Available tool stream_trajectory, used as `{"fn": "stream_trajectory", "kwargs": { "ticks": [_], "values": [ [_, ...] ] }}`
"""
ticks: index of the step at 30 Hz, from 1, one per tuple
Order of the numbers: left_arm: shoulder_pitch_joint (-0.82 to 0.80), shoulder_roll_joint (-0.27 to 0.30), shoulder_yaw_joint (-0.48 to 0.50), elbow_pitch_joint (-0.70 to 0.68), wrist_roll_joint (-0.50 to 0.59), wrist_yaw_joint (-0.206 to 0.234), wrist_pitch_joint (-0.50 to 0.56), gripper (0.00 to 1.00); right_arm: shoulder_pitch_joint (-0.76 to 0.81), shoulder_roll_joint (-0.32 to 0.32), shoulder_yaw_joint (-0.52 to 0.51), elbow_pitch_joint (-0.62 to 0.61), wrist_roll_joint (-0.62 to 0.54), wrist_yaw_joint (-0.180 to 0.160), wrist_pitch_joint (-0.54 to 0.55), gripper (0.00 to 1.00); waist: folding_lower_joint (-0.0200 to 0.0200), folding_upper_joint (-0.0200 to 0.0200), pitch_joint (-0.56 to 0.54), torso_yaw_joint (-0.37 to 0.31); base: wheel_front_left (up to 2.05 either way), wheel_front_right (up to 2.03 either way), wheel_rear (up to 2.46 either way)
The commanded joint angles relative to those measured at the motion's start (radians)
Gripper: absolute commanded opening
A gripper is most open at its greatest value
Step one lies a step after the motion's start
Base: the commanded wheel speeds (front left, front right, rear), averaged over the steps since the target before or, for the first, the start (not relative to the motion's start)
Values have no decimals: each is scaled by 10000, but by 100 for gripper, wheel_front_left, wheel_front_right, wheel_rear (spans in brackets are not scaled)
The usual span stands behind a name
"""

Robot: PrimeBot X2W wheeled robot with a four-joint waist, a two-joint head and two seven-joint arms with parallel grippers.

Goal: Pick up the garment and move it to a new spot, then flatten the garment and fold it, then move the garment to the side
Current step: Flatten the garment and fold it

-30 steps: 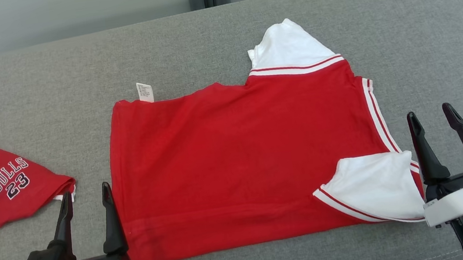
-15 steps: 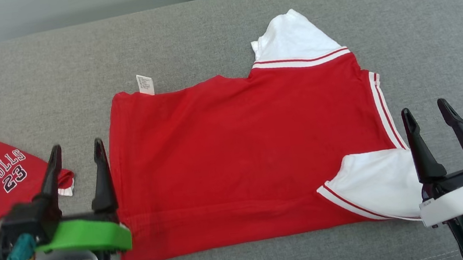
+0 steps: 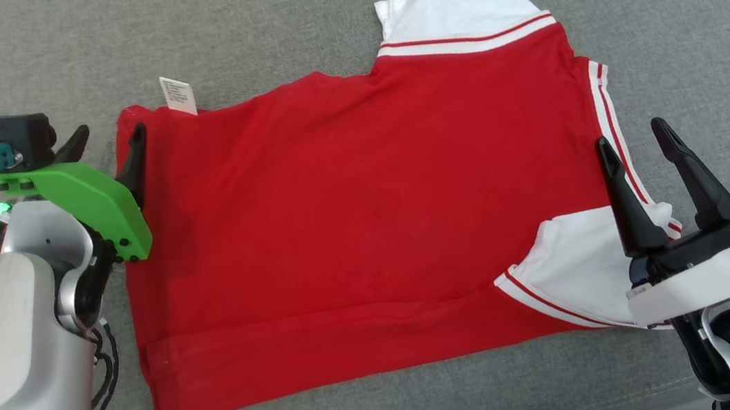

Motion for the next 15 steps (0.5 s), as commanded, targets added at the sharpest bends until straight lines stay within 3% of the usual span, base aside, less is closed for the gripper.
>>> {"fn": "stream_trajectory", "kwargs": {
  "ticks": [1, 5, 6, 7, 8, 15],
  "values": [
    [-377, 115, -41, 432, -89, -79, -75, 100, -186, 12, 45, 108, 43, -8, -111, 100, 0, 0, 522, -440, 0, 0, 0],
    [-989, 181, -187, 1673, -331, -180, -302, 100, -340, -53, 66, 407, 109, -8, -259, 100, 0, 0, 678, -551, 0, 0, 0],
    [-1097, 195, -253, 1956, -416, -200, -335, 84, -395, -93, 52, 488, 132, -8, -296, 100, 0, 0, 694, -555, 0, 0, 0],
    [-1165, 189, -334, 2160, -504, -217, -325, 16, -460, -136, 33, 547, 153, -8, -318, 100, 0, 0, 705, -553, 0, 0, 0],
    [-1242, 193, -424, 2371, -580, -218, -354, 0, -568, -204, 6, 628, 212, -8, -323, 100, 0, 0, 712, -548, 0, 0, 0],
    [-1575, 281, -1196, 2804, -1100, -232, -639, 0, -1912, -1026, -64, 1424, 605, -8, -56, 100, 0, 0, 660, -302, 0, 0, 0]
  ]
}}
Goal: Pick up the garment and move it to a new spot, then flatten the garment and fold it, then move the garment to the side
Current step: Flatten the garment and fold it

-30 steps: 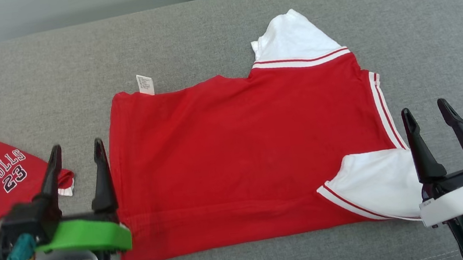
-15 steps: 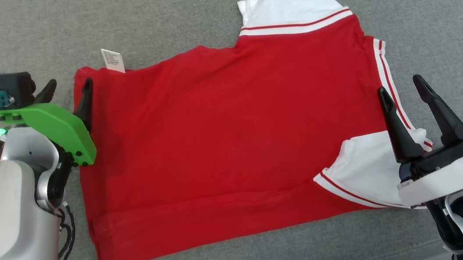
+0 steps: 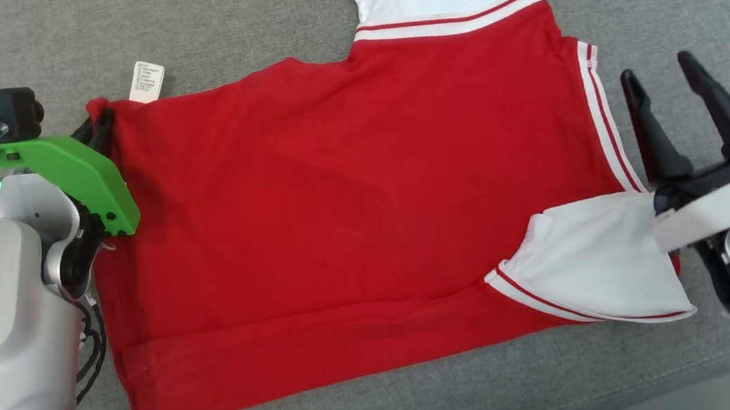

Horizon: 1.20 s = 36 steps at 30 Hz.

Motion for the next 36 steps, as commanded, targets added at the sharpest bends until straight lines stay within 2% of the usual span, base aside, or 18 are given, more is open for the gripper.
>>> {"fn": "stream_trajectory", "kwargs": {
  "ticks": [1, 8, 16, 22, 33, 34, 35, 36],
  "values": [
    [-1, 15, -190, 141, -116, -20, -36, 0, -402, -175, -18, 200, 136, -7, 108, 100, 0, -1, 1, 176, 0, 0, 0],
    [-589, -358, -951, 95, -458, -22, -320, 0, -2425, -928, 268, 1567, 804, -7, 436, 100, 0, -1, 495, 971, 0, 0, 0],
    [-1183, -821, -1708, 62, -754, -24, -723, 0, -4836, -1291, 1081, 3588, 1469, -7, 678, 100, 0, -1, 1216, 1904, 0, 0, 0],
    [-1512, -1174, -2248, 153, -978, -24, -1014, 0, -6569, -1708, 1923, 5334, 1931, -5, 1390, 100, 0, -1, 1520, 2514, 0, 0, 0],
    [-1792, -1254, -2927, 607, -1543, 9, -1400, 0, -8604, -2194, 3587, 7409, 2778, -5, 2965, 100, 0, -1, 1596, 2877, 0, 0, 0],
    [-1801, -1242, -2980, 656, -1580, 9, -1421, 0, -8707, -2233, 3746, 7531, 2864, -4, 3118, 67, 0, -1, 1584, 2877, 0, 0, 0],
    [-1811, -1215, -3027, 696, -1613, 11, -1468, 0, -8797, -2265, 3863, 7629, 3005, -5, 3265, 24, 0, -1, 1573, 2871, 0, 0, 0],
    [-1825, -1184, -3055, 719, -1661, 11, -1503, 0, -8848, -2288, 3970, 7696, 3120, -5, 3409, 0, 0, -1, 1560, 2861, 0, 0, 0]
  ]
}}
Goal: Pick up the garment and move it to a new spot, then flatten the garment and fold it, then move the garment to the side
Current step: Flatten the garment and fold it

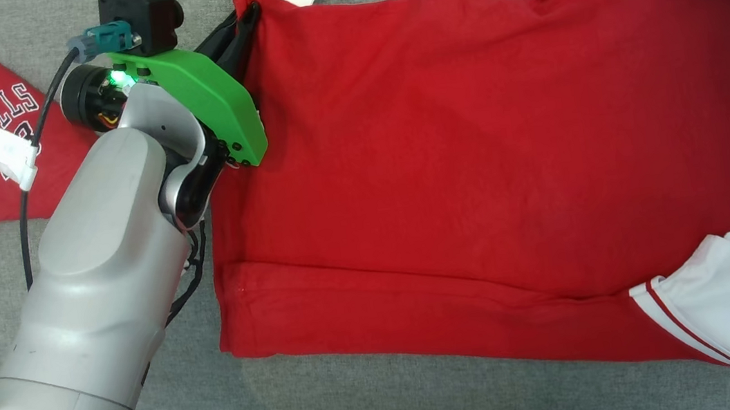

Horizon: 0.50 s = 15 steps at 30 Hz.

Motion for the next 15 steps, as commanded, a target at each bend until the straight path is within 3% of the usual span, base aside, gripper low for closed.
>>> {"fn": "stream_trajectory", "kwargs": {
  "ticks": [1, 15],
  "values": [
    [167, 270, -77, 346, -55, 55, 10, 0, -31, -110, 199, 129, 193, -3, 164, 0, 0, 0, -41, -30, 0, 0, 0],
    [162, 941, 53, -309, 120, 231, -1081, 0, 1131, -1092, 404, -1228, 1131, -3, -3134, 0, 0, 0, -1297, -620, 0, 0, 0]
  ]
}}
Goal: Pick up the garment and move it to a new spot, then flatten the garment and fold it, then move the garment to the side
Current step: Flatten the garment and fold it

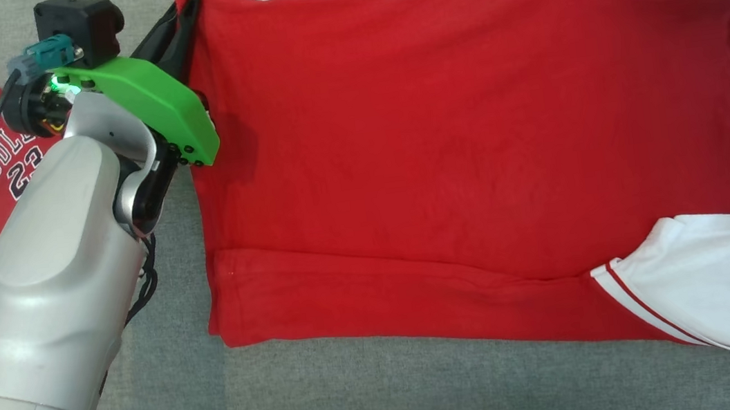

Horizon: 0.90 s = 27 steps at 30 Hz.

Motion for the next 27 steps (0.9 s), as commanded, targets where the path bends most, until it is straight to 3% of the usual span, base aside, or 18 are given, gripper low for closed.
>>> {"fn": "stream_trajectory", "kwargs": {
  "ticks": [1, 7, 13, 19, 27],
  "values": [
    [266, 197, 48, -183, 72, 100, -78, 0, 407, -101, 4, -182, 110, -3, -267, 0, -1, 0, -505, -323, 0, 0, 0],
    [1517, 738, 319, -1374, -282, 479, -319, 0, 2196, -218, -84, -1389, 586, -3, -1071, 0, -1, 0, -1054, -733, 0, 0, 0],
    [3685, 1472, 801, -2988, -800, 1204, -582, 0, 4770, 39, -530, -2831, 960, -3, -1448, 0, -1, 0, -1449, -1140, 0, 0, 0],
    [5832, 1941, 1126, -4678, -1271, 2087, -728, 0, 7471, 621, -1423, -4111, 1070, -2, -1575, 0, -1, 0, -1793, -1326, 0, 0, 0],
    [7653, 2405, 1340, -6202, -1719, 2950, -449, 0, 10039, 1488, -2551, -5297, 582, -2, -1447, 0, -1, 0, -2220, -1518, 0, 0, 0]
  ]
}}
